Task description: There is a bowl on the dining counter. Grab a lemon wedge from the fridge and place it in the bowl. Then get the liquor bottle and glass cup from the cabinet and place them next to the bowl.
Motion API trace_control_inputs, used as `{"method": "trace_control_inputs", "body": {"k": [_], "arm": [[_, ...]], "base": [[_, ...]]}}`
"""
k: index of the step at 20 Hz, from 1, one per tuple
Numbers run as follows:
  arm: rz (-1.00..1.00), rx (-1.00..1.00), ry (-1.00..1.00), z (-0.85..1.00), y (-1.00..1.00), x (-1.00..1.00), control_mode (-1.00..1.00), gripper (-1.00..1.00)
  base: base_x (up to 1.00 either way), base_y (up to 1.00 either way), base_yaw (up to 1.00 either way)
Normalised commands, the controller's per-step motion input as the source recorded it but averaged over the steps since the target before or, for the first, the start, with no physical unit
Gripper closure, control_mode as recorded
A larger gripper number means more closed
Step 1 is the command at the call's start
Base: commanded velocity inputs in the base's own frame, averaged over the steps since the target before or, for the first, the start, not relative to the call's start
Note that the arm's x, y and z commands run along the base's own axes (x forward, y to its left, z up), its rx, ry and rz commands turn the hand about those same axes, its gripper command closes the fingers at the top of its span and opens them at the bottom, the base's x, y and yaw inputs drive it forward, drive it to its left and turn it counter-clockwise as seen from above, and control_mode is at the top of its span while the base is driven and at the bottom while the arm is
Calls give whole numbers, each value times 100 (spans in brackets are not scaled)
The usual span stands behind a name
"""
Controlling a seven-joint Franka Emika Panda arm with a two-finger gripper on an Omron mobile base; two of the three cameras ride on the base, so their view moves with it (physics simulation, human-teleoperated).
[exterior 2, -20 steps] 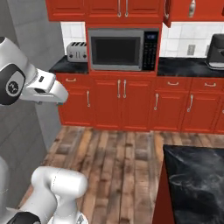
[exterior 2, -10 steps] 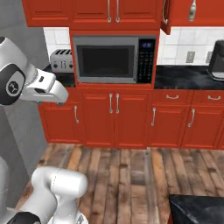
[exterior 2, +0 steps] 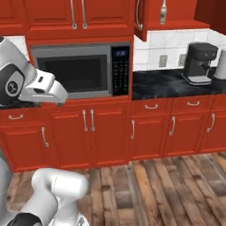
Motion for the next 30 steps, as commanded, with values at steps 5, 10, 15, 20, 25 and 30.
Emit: {"method": "trace_control_inputs", "body": {"k": [5,10,15,20,25,30], "arm": [[0,0,0,0,0,0,100,-100],[0,0,0,0,0,0,100,-100],[0,0,0,0,0,0,100,-100],[0,0,0,0,0,0,100,-100],[0,0,0,0,0,0,100,-100],[0,0,0,0,0,0,100,-100]], "base": [[64,0,-56],[58,0,-59],[61,0,-59],[67,0,-57],[77,3,-53],[87,39,-38]]}}
